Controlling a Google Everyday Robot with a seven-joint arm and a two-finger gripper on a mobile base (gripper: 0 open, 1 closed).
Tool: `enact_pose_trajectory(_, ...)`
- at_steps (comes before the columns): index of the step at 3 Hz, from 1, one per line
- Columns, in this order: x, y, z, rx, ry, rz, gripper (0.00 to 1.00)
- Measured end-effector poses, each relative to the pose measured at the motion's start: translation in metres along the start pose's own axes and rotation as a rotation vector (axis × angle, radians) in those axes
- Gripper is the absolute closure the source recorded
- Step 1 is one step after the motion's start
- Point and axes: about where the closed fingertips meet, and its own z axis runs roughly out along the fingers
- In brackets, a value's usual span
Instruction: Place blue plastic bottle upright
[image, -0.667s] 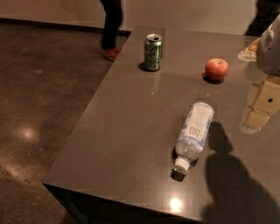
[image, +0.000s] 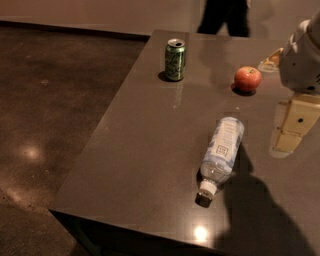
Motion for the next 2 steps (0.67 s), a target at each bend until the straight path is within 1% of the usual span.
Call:
enact_pose_trajectory(1, -0.024, 0.024, 0.029, -0.063, -0.006, -0.247, 0.00)
enact_pose_trajectory(2, -0.038, 0.039, 0.046, -0.108, -0.028, -0.454, 0.00)
